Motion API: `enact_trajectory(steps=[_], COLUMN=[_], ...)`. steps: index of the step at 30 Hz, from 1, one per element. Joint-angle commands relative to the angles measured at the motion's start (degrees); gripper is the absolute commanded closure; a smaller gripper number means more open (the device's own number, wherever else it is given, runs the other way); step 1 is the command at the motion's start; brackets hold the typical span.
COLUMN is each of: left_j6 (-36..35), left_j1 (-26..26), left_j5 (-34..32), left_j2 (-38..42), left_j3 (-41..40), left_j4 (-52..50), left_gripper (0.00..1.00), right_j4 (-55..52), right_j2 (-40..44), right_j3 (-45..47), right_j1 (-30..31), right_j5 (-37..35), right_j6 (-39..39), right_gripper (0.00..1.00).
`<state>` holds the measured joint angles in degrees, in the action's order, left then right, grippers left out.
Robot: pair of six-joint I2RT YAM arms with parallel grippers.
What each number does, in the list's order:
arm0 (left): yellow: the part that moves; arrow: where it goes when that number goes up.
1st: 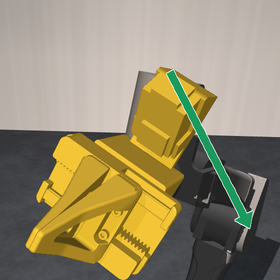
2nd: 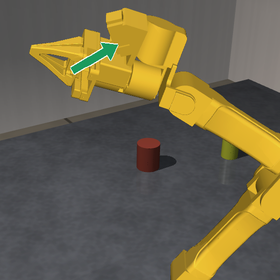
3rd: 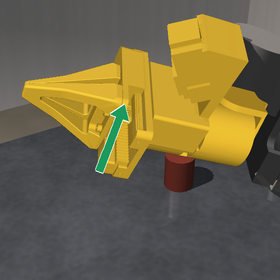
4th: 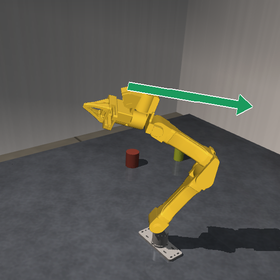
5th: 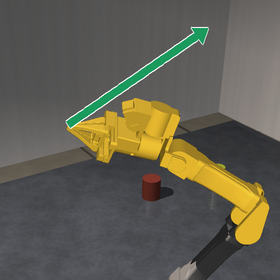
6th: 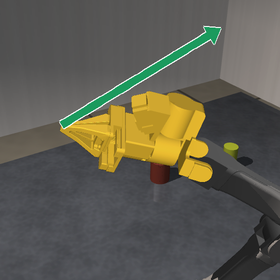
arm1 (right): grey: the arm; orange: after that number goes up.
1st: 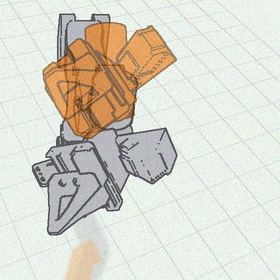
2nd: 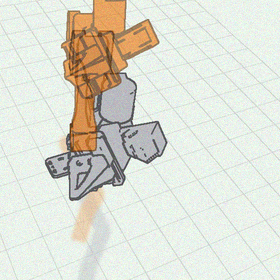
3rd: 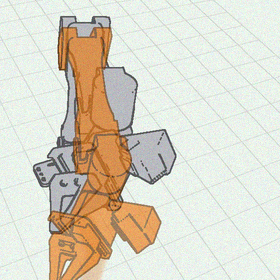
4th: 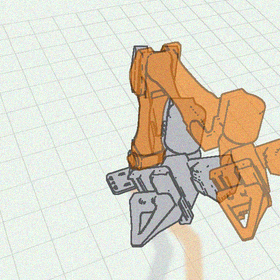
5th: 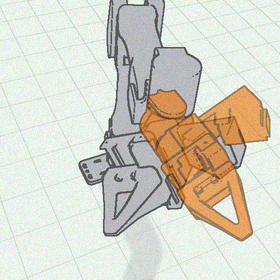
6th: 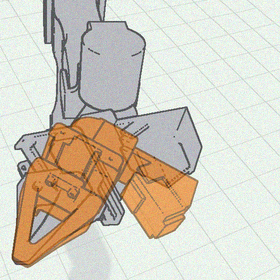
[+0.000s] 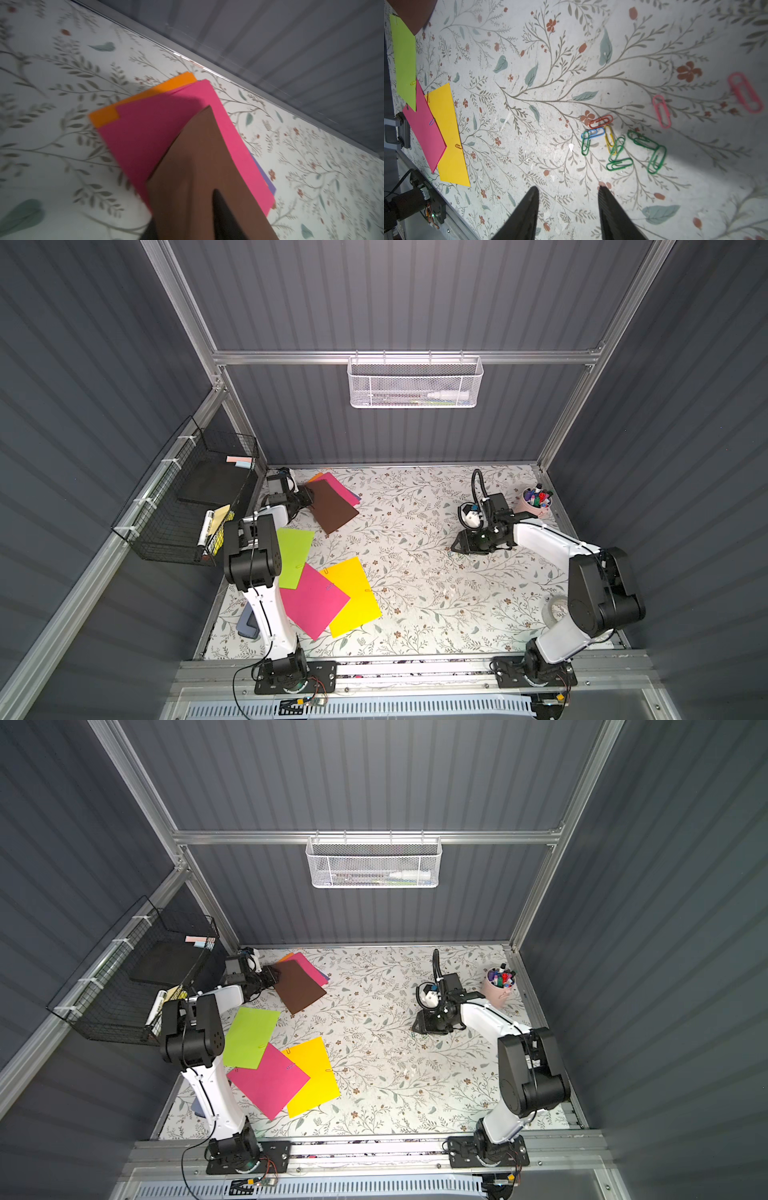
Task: Unclip the paperclips from the documents
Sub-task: Place the document at the document, then move the document to the center of the board.
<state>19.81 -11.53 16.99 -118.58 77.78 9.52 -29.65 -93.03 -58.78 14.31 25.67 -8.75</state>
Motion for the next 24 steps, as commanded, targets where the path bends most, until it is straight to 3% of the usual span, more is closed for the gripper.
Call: enact_trajectory(steps=[1, 2, 5, 8, 11, 19, 24], left_j6=[0.75, 0.67, 0.05, -0.30, 1.03, 12.24, 20.20], left_j1=[-0.42, -0.42, 0.29, 3.69, 11.29, 27.29, 38.11], left_j5=[-10.15, -11.75, -16.44, -16.45, -16.72, -13.09, -15.96], left_j2=[1.36, 2.25, 6.45, 10.81, 15.62, 27.88, 29.97], left_j3=[2.59, 2.64, 1.80, -0.22, -3.57, -15.79, -19.68], left_j4=[-4.96, -5.28, -8.08, -13.92, -20.78, -32.94, -38.98], left_gripper=[0.14, 0.01, 0.00, 0.02, 0.03, 0.19, 0.22], right_j4=[-1.86, -1.83, -2.01, -2.00, -1.95, -2.23, -2.49], right_j2=[1.10, 1.12, 1.06, 0.59, -0.03, -1.45, -1.86], right_j3=[-1.59, -1.82, -2.69, -3.46, -4.18, -6.48, -7.66], right_j1=[0.87, 1.23, 1.93, 2.39, 2.57, 2.56, 2.59], right_j5=[1.79, 1.90, 2.52, 3.02, 3.16, 4.19, 5.00], right_j6=[0.32, 0.31, 0.40, 0.40, 0.54, 1.52, 2.16], right_gripper=[0.50, 0.50, 0.49, 0.49, 0.48, 0.48, 0.47])
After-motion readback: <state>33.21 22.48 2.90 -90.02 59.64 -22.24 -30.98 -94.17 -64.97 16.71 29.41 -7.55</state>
